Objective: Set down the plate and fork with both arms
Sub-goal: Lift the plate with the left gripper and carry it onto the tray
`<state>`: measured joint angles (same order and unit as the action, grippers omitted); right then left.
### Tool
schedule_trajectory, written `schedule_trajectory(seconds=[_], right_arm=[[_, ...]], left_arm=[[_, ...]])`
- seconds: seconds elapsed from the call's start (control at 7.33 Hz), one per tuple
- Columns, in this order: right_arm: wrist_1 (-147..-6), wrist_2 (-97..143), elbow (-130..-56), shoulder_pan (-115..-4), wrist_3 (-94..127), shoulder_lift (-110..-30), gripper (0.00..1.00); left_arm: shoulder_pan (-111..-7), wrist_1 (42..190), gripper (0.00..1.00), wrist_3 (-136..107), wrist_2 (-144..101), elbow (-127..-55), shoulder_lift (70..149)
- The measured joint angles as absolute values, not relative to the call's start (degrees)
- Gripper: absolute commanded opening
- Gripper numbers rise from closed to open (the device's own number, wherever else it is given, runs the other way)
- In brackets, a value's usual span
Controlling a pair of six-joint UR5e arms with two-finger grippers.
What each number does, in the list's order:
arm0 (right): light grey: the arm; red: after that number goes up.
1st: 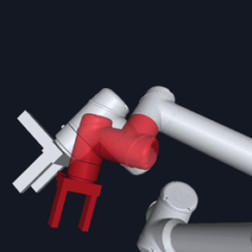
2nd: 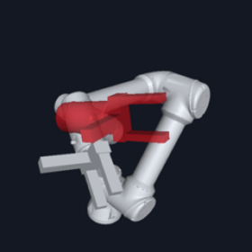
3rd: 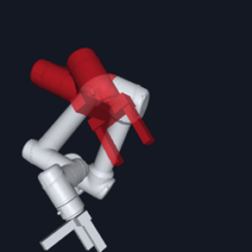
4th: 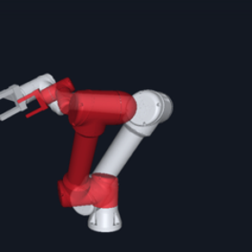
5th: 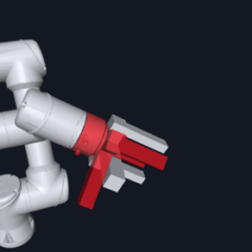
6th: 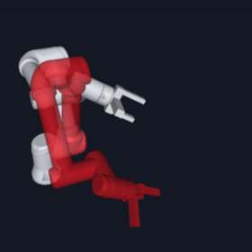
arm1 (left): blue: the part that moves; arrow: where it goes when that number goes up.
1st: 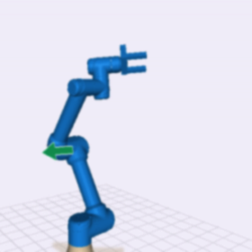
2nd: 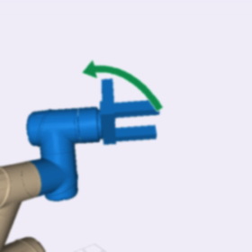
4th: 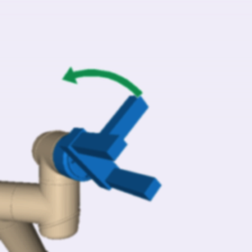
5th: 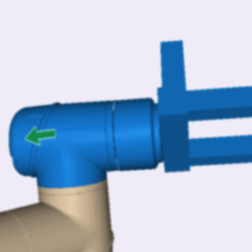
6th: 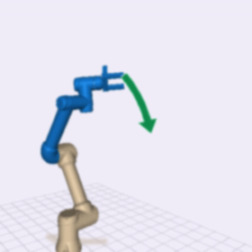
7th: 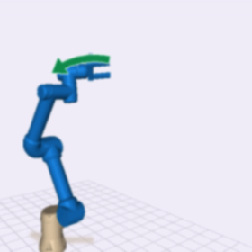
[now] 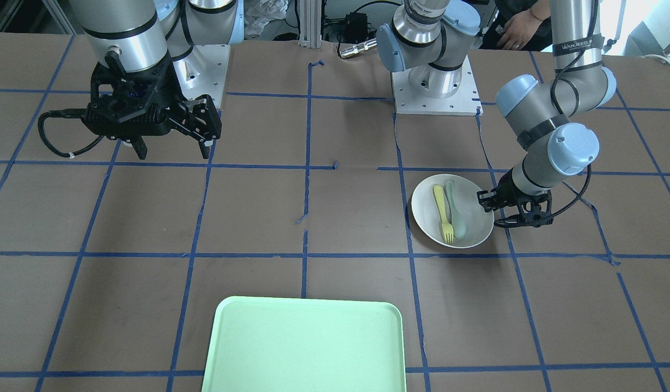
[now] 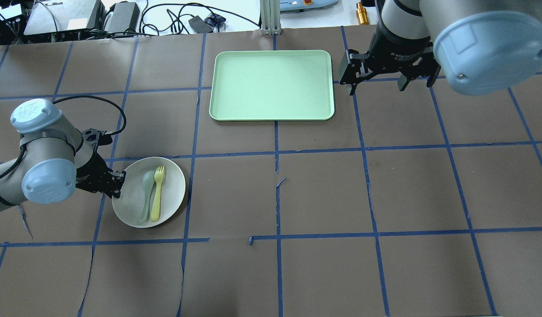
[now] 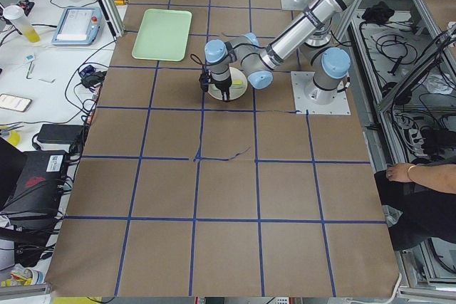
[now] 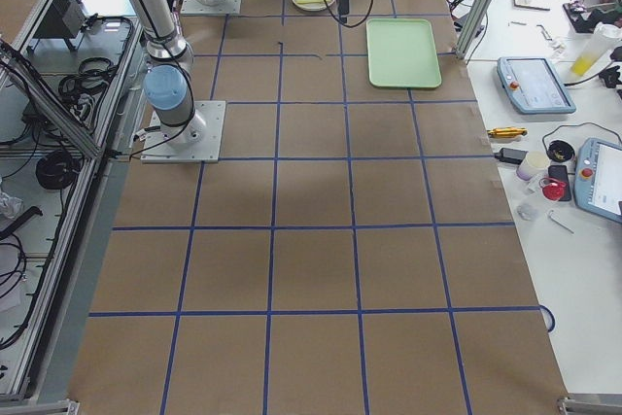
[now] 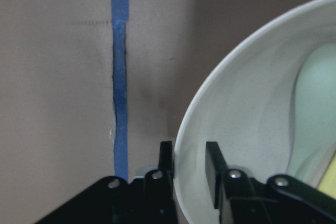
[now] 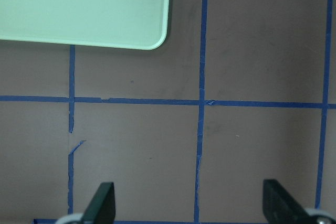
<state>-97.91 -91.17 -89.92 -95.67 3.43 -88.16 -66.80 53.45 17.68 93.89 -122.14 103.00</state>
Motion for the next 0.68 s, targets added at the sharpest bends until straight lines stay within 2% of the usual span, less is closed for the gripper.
schedule_trajectory(seconds=[0.41, 0.68], right_arm=[[-97.91, -91.15, -89.8, -95.7, 3.43, -88.16, 1.0], [-97.91, -91.14, -89.77, -95.64, 3.43, -88.16, 1.0]], left_arm=[[-66.72, 54.04, 0.0, 17.82, 91.0, -119.92, 102.84], [-66.71, 56.99, 0.0, 18.07, 85.72, -116.02, 102.86]])
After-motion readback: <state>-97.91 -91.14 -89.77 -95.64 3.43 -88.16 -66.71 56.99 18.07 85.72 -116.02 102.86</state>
